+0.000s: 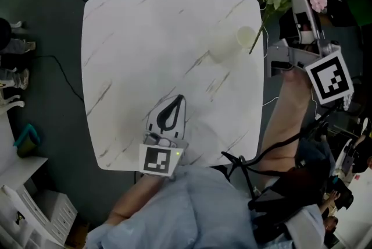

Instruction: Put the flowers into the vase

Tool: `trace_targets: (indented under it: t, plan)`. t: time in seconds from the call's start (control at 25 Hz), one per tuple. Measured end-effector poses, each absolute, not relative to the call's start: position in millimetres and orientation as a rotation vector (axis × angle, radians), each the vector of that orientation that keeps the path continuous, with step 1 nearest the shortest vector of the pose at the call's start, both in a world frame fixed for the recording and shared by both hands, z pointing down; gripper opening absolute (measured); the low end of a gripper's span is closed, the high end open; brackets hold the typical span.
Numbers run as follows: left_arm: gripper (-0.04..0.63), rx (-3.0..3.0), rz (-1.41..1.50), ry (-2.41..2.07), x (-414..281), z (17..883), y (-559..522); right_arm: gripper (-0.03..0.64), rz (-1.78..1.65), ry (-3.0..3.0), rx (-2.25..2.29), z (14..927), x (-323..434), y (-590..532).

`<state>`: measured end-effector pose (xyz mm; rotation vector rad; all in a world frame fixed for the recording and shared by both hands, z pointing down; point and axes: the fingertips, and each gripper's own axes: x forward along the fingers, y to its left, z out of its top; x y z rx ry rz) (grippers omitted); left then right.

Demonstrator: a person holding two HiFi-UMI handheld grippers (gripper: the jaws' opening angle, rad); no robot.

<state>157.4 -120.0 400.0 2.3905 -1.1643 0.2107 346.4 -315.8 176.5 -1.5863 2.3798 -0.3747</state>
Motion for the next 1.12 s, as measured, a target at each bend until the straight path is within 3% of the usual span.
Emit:
trace_targets:
  t: [0.48, 1.12]
  plan:
    - [0.006, 2.341, 0.257, -1.210, 147.6, 417.5, -133.0, 0.020, -0.312, 2.352, -1.506, 188.3, 347.5, -339.7]
    - [0.005, 2.357, 0.322, -1.147, 163.6, 427.7, -129.7, 0.026, -0.212, 2.409, -1.482, 255.9, 355.0, -285.8]
